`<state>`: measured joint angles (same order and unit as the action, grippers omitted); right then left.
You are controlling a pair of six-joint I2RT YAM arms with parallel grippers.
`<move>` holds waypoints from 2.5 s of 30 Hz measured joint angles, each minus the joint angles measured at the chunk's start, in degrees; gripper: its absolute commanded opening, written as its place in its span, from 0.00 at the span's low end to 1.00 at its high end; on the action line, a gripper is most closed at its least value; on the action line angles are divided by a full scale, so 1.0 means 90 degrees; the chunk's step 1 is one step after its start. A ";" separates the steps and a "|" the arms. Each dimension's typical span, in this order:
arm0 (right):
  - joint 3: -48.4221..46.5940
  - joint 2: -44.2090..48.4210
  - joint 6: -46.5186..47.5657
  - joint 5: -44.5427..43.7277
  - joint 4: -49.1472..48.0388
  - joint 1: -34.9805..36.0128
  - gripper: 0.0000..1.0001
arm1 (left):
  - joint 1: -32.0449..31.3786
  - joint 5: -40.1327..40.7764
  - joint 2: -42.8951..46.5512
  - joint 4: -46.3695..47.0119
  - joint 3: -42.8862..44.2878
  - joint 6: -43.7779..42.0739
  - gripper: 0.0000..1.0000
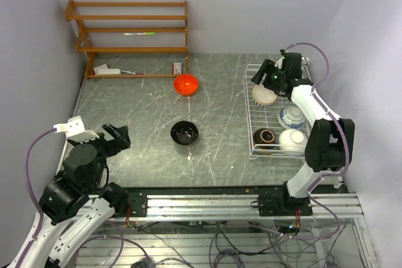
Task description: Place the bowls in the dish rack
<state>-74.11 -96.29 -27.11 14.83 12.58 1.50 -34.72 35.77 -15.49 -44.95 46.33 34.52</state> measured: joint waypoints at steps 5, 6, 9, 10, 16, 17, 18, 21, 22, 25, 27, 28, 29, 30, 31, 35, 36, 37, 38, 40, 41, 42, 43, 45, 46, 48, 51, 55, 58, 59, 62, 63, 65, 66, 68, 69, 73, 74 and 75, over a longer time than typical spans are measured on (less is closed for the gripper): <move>-0.0257 -0.0270 0.0389 -0.0899 0.0699 0.0299 0.63 | 0.0000 0.0002 0.0015 0.0000 0.0000 0.0000 0.99; -0.0335 -0.0347 0.0442 -0.1066 0.0775 0.0357 0.62 | -0.0002 0.0000 0.0022 0.0002 0.0000 0.0000 0.99; -0.0486 -0.0549 0.0549 -0.1355 0.0918 0.0505 0.58 | -0.0002 0.0000 0.0022 0.0002 0.0000 0.0000 0.99; -0.0546 -0.0617 0.0563 -0.1413 0.0971 0.0544 0.58 | -0.0002 0.0000 0.0022 0.0002 0.0000 0.0000 0.99; -0.0916 -0.1069 0.0605 -0.1814 0.1076 0.0741 0.52 | -0.0002 0.0002 0.0022 0.0000 0.0000 0.0000 0.99; -0.0950 -0.1112 0.0607 -0.1911 0.1095 0.0770 0.51 | -0.0005 0.0002 0.0022 0.0002 0.0000 0.0000 0.99; -0.0974 -0.1141 0.0610 -0.2008 0.1115 0.0799 0.51 | -0.0005 0.0002 0.0022 0.0000 0.0000 0.0000 0.99; -0.0986 -0.1175 0.0614 -0.2239 0.1129 0.0862 0.51 | -0.0007 0.0002 0.0022 0.0000 0.0000 0.0000 0.99; -0.1005 -0.1190 0.0617 -0.2314 0.1158 0.0882 0.50 | -0.0007 0.0002 0.0022 0.0002 0.0000 0.0000 0.99; -0.1054 -0.1263 0.0619 -0.2446 0.1158 0.0899 0.41 | -0.0007 0.0002 0.0022 0.0000 0.0000 0.0000 0.99; -0.1054 -0.1307 0.0636 -0.2487 0.1166 0.0906 0.41 | -0.0007 0.0002 0.0022 0.0000 0.0000 0.0000 0.99; -0.1054 -0.1331 0.0631 -0.2501 0.1161 0.0913 0.41 | -0.0007 0.0002 0.0022 0.0000 0.0000 0.0000 0.99; -0.1054 -0.1345 0.0631 -0.2514 0.1158 0.0913 0.40 | -0.0007 0.0002 0.0022 0.0000 0.0000 0.0000 0.99; -0.1054 -0.1355 0.0634 -0.2518 0.1158 0.0916 0.40 | -0.0007 0.0002 0.0022 0.0000 0.0000 0.0000 0.99; -0.1054 -0.1360 0.0634 -0.2528 0.1158 0.0918 0.40 | -0.0007 0.0002 0.0022 0.0000 0.0000 0.0000 0.99; -0.1054 -0.1367 0.0641 -0.2555 0.1146 0.0947 0.31 | -0.0007 0.0002 0.0022 0.0000 0.0000 0.0000 0.99; -0.1054 -0.1367 0.0644 -0.2569 0.1132 0.0959 0.31 | -0.0007 0.0002 0.0022 0.0000 0.0000 0.0000 0.99; -0.1052 -0.1367 0.0644 -0.2579 0.1117 0.0964 0.31 | -0.0007 0.0002 0.0022 0.0002 0.0000 0.0000 0.99; -0.1049 -0.1367 0.0644 -0.2586 0.1105 0.0971 0.30 | -0.0007 0.0002 0.0022 0.0000 0.0000 0.0002 0.99; -0.1044 -0.1367 0.0663 -0.2596 0.1088 0.0974 0.29 | -0.0007 0.0002 0.0022 0.0000 0.0000 0.0000 0.99; -0.1044 -0.1367 0.0673 -0.2599 0.1088 0.0974 0.27 | -0.0007 0.0002 0.0022 0.0000 0.0000 0.0000 0.99; -0.1039 -0.1367 0.0682 -0.2599 0.1083 0.0974 0.25 | -0.0007 0.0002 0.0022 0.0000 0.0000 0.0000 0.99; -0.1037 -0.1370 0.0687 -0.2599 0.1071 0.0974 0.22 | -0.0007 0.0002 0.0022 0.0000 0.0000 0.0000 0.99; -0.1013 -0.1377 0.0699 -0.2599 0.1018 0.0979 0.17 | -0.0007 0.0002 0.0024 0.0000 0.0000 0.0000 0.99; -0.0998 -0.1382 0.0714 -0.2603 0.1001 0.0979 0.15 | -0.0007 0.0002 0.0027 0.0000 0.0000 0.0000 0.99; -0.0950 -0.1392 0.0714 -0.2603 0.0940 0.0984 0.11 | -0.0007 0.0002 0.0032 0.0000 0.0000 0.0000 0.99; -0.0908 -0.1392 0.0733 -0.2618 0.0894 0.0986 0.00 | -0.0007 0.0002 0.0041 0.0000 0.0000 0.0002 0.99; -0.0826 -0.1370 0.0789 -0.2684 0.0709 0.0986 0.00 | -0.0007 0.0002 0.0056 0.0000 0.0000 0.0002 0.99; -0.0602 -0.1214 0.0804 -0.2535 0.0527 0.0981 0.00 | -0.0015 0.0002 0.0061 0.0000 0.0000 0.0002 0.99; -0.0503 -0.1124 0.0794 -0.2424 0.0459 0.0969 0.00 | -0.0017 0.0002 0.0061 0.0000 0.0000 0.0000 0.99; -0.0289 -0.0770 0.0665 -0.2038 0.0333 0.0942 0.00 | -0.0019 0.0002 0.0061 -0.0002 0.0000 0.0002 0.99; -0.0221 -0.0624 0.0573 -0.1865 0.0262 0.0933 0.00 | -0.0019 0.0002 0.0061 -0.0002 0.0000 0.0002 0.99; -0.0078 -0.0347 0.0357 -0.1467 0.0100 0.0899 0.00 | -0.0019 0.0002 0.0063 -0.0002 0.0000 0.0002 0.99; 0.0002 -0.0221 0.0257 -0.1314 -0.0002 0.0894 0.00 | -0.0022 0.0002 0.0063 -0.0002 0.0000 0.0002 0.99; 0.0180 -0.0015 0.0044 -0.0959 -0.0318 0.0816 0.00 | -0.0032 0.0005 0.0068 -0.0002 0.0000 0.0002 0.99; 0.0267 0.0061 -0.0078 -0.0770 -0.0500 0.0753 0.00 | -0.0034 0.0005 0.0073 -0.0002 0.0000 0.0002 0.99; 0.0692 0.0146 -0.0617 0.0022 -0.1328 0.0396 0.00 | -0.0044 0.0005 0.0080 -0.0007 0.0000 0.0002 0.99; 0.0826 0.0136 -0.0750 0.0233 -0.1528 0.0277 0.00 | -0.0044 0.0005 0.0080 -0.0007 0.0000 0.0002 0.99; 0.0981 0.0121 -0.0911 0.0461 -0.1758 0.0143 0.00 | -0.0044 0.0005 0.0080 -0.0010 0.0000 0.0002 0.99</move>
<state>-65.28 -95.20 -35.31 18.98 -3.25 2.79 -35.11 35.81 -14.76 -45.04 46.33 34.54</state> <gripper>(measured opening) 0.037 0.991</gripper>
